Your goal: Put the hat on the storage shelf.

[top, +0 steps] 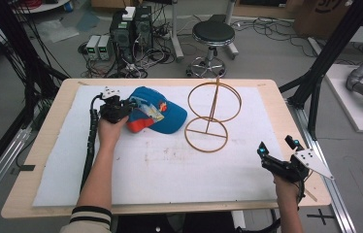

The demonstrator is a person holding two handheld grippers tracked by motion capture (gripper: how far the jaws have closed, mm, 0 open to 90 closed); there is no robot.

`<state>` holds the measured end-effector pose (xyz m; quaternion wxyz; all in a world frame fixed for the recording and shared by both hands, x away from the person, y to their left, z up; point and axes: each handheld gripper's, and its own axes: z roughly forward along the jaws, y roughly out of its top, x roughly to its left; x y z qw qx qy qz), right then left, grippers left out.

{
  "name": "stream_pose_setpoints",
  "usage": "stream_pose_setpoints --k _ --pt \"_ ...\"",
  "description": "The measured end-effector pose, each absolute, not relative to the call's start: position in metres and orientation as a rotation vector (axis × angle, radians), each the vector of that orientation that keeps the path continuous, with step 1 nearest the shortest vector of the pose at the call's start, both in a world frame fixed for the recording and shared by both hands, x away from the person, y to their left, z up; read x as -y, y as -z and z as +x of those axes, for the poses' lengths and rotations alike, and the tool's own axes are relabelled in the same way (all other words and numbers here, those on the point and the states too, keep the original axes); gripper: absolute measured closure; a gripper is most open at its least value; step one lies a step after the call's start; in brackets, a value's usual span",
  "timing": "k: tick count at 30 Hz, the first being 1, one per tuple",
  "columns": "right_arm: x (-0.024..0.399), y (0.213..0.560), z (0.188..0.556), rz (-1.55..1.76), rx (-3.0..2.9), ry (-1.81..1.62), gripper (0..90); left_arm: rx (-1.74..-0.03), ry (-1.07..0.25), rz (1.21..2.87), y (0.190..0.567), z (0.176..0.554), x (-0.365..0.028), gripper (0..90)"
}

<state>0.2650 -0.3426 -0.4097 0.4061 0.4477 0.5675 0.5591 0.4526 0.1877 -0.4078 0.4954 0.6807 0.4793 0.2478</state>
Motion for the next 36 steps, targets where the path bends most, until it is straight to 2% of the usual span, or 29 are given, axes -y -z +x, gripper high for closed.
stream_pose_setpoints --k 2,6,27,36 --pt "0.342 0.41 0.265 1.128 -1.432 -1.411 4.4 -1.158 -0.596 1.659 0.407 0.452 -0.187 84.0" --pt "0.342 0.409 0.265 1.13 -1.432 -1.41 4.4 -1.157 -0.571 1.658 0.406 0.45 -0.186 88.5" --pt "0.341 0.409 0.266 1.128 -1.431 -1.409 4.4 -1.092 -0.44 1.501 0.378 0.442 -0.177 89.2" --pt "0.342 0.409 0.266 1.134 -1.429 -1.413 4.4 -1.018 -0.45 1.488 0.362 0.436 -0.17 89.3"
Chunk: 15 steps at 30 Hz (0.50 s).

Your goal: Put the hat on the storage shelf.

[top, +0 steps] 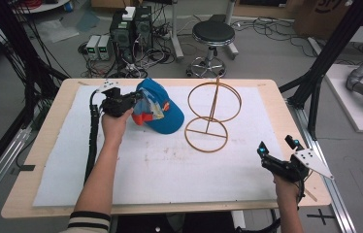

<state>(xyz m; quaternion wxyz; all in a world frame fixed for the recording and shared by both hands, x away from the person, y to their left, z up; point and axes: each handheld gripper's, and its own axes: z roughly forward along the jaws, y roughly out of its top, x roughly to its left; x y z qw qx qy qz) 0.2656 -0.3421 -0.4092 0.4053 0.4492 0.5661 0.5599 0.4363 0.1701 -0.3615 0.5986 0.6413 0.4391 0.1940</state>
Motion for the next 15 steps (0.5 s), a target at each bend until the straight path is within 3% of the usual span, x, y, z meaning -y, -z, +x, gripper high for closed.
stream_pose_setpoints --k 15 --pt "0.342 0.409 0.266 1.13 -1.429 -1.413 4.4 -0.911 -0.485 1.466 0.333 0.423 -0.163 89.3"
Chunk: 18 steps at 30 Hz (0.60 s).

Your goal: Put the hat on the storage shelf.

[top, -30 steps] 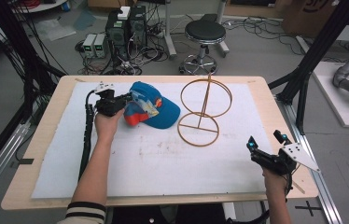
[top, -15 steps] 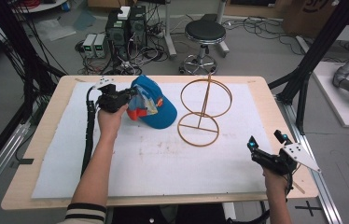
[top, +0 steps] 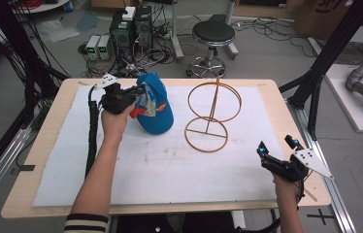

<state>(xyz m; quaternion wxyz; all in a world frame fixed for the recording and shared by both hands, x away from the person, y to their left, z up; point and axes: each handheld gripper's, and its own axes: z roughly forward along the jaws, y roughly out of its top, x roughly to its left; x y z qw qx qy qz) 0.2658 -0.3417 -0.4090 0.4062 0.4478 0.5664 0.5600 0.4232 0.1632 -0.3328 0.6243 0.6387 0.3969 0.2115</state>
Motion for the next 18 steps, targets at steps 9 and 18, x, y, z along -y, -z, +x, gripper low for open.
stream_pose_setpoints --k 9,18 --pt "0.342 0.409 0.266 1.13 -1.429 -1.412 4.4 -0.836 -0.495 1.452 0.31 0.411 -0.158 89.4" --pt "0.342 0.409 0.266 1.132 -1.424 -1.413 4.4 -0.764 -0.503 1.424 0.286 0.399 -0.153 89.3"
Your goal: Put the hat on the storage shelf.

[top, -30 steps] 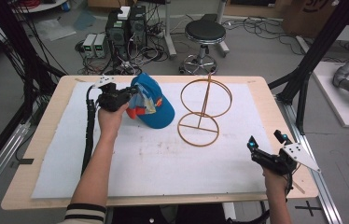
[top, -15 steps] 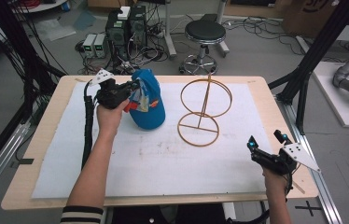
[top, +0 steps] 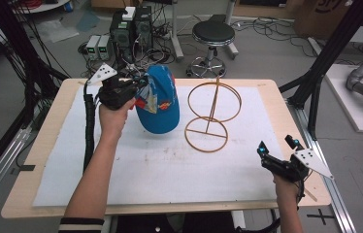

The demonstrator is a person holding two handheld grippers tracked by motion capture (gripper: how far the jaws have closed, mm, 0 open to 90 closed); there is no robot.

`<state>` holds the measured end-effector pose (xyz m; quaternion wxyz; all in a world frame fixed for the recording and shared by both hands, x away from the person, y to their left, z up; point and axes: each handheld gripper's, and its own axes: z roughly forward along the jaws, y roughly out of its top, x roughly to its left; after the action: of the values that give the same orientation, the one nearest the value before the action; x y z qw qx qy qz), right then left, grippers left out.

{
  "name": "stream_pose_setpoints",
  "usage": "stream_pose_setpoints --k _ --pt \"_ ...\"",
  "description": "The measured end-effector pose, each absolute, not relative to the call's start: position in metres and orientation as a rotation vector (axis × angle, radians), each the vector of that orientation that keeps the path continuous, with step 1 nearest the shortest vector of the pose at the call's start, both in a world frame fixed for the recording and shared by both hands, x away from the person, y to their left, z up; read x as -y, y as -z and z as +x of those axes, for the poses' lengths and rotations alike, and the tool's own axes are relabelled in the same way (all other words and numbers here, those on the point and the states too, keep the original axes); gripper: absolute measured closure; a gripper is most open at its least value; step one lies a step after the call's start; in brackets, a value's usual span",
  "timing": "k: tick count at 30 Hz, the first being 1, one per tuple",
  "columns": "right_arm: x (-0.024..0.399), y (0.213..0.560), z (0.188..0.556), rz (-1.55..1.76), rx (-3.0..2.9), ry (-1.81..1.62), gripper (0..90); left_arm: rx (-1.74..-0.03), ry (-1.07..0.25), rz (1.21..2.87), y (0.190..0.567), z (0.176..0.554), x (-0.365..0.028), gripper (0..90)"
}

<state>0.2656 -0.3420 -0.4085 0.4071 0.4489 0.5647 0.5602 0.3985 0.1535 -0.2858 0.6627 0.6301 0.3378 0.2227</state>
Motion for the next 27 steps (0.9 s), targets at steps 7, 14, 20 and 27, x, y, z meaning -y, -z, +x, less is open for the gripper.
stream_pose_setpoints --k 7,14,20,27 --pt "0.341 0.409 0.266 1.127 -1.428 -1.412 4.4 -0.693 -0.518 1.411 0.265 0.384 -0.153 89.3" --pt "0.34 0.409 0.266 1.128 -1.429 -1.415 4.4 -0.635 -0.529 1.395 0.246 0.371 -0.152 89.3" --pt "0.34 0.409 0.267 1.129 -1.428 -1.415 4.4 -0.6 -0.538 1.378 0.234 0.362 -0.151 89.4" --pt "0.34 0.41 0.267 1.134 -1.428 -1.412 4.4 -0.564 -0.529 1.359 0.224 0.353 -0.148 89.4"
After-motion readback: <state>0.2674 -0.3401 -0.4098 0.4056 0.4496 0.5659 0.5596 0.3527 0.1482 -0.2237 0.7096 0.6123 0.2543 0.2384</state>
